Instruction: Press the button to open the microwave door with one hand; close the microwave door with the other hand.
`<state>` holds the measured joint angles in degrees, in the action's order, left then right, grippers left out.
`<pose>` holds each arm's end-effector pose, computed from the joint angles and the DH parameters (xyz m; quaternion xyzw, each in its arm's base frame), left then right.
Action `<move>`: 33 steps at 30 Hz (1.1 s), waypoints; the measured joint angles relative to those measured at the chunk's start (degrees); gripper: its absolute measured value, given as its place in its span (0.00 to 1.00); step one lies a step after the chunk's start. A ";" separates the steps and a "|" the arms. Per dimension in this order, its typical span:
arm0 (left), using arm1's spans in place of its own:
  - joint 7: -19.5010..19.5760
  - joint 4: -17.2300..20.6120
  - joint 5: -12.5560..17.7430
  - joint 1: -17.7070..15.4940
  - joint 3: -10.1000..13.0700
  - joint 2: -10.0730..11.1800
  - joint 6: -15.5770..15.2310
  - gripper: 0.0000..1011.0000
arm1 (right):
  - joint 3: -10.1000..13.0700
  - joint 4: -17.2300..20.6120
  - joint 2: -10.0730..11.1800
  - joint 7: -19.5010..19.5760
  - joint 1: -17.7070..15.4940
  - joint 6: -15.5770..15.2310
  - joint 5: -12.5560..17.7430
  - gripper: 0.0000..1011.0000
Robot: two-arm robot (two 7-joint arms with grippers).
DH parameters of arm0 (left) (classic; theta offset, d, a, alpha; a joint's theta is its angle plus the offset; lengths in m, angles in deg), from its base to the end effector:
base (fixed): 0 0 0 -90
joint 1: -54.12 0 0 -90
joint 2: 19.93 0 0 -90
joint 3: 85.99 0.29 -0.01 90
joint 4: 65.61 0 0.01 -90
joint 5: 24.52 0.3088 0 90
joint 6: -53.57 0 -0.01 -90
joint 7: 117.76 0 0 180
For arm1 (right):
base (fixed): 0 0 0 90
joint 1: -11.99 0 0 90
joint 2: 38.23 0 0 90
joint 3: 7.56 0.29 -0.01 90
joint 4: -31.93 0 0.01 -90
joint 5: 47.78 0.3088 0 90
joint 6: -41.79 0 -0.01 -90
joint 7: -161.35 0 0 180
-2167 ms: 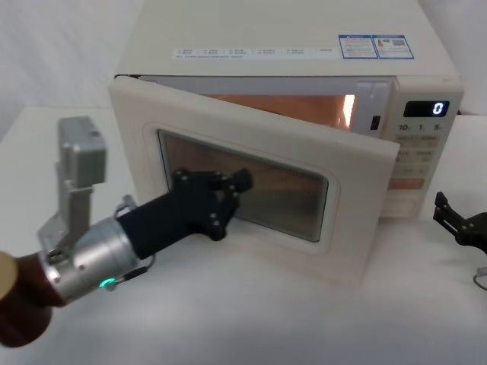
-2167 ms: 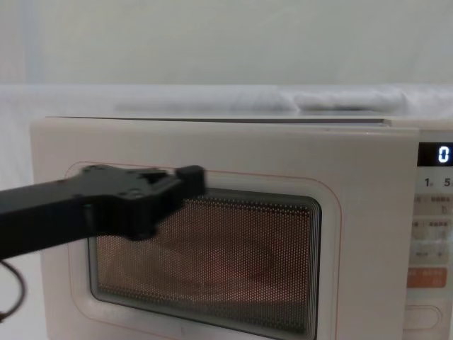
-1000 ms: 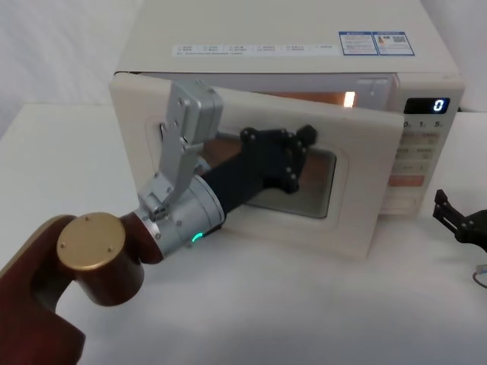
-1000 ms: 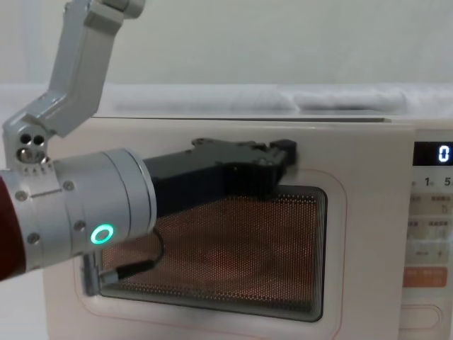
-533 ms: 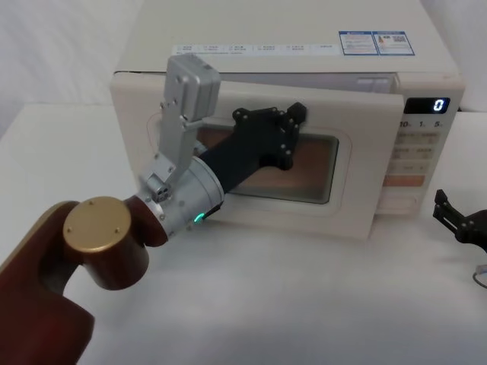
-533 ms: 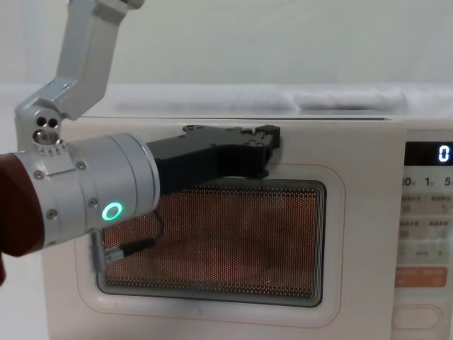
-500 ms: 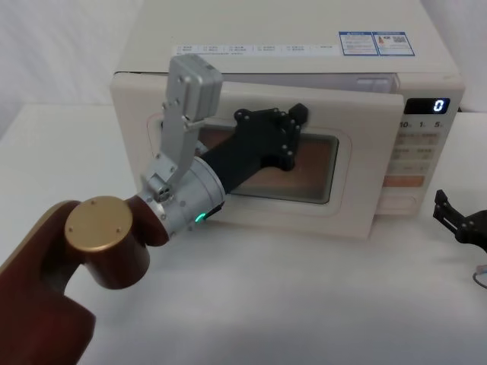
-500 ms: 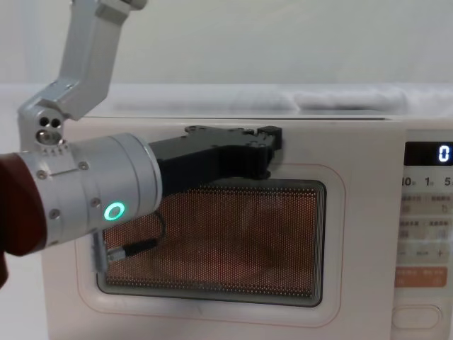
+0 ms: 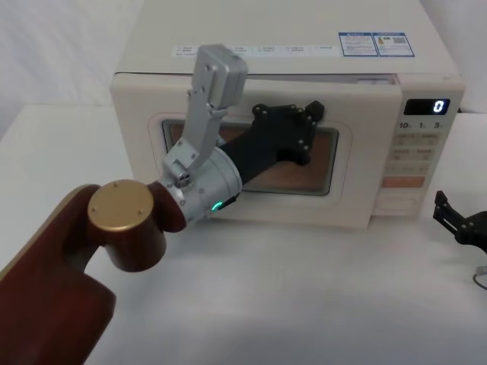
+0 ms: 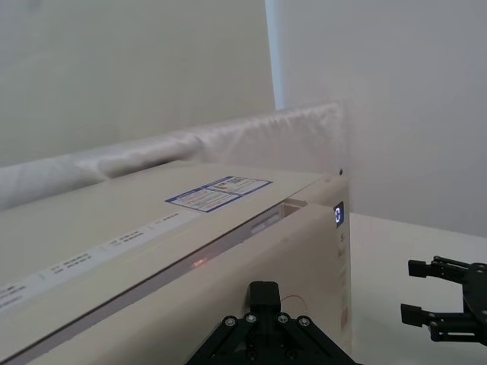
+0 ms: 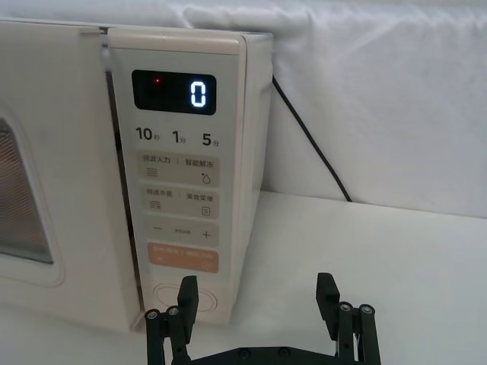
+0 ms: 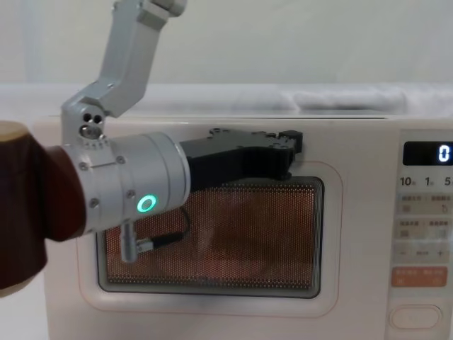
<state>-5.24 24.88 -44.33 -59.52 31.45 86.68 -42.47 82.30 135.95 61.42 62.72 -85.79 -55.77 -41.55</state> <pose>0.3992 -0.0602 -0.1846 -0.0184 -0.0830 0.3508 0.9326 0.2891 -0.0366 -0.2623 -0.0307 -0.0095 -0.6377 0.7696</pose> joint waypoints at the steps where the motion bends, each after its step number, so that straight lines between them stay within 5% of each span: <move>1: 0.02 -0.27 0.06 -0.22 0.09 -0.12 -0.04 0.00 | 0.00 0.00 0.00 0.00 0.00 0.00 0.00 0.99; 18: -0.19 -5.36 1.67 -3.32 1.16 -2.93 0.62 0.00 | 0.00 0.00 0.00 0.00 0.00 0.00 0.00 0.99; 33: 2.90 -3.01 -0.44 -1.97 0.86 -1.69 1.29 0.00 | 0.00 0.00 0.00 0.00 0.00 0.00 0.00 0.99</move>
<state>-2.34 21.87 -44.77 -61.49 32.32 84.99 -41.18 82.31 135.95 61.42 62.72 -85.79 -55.77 -41.55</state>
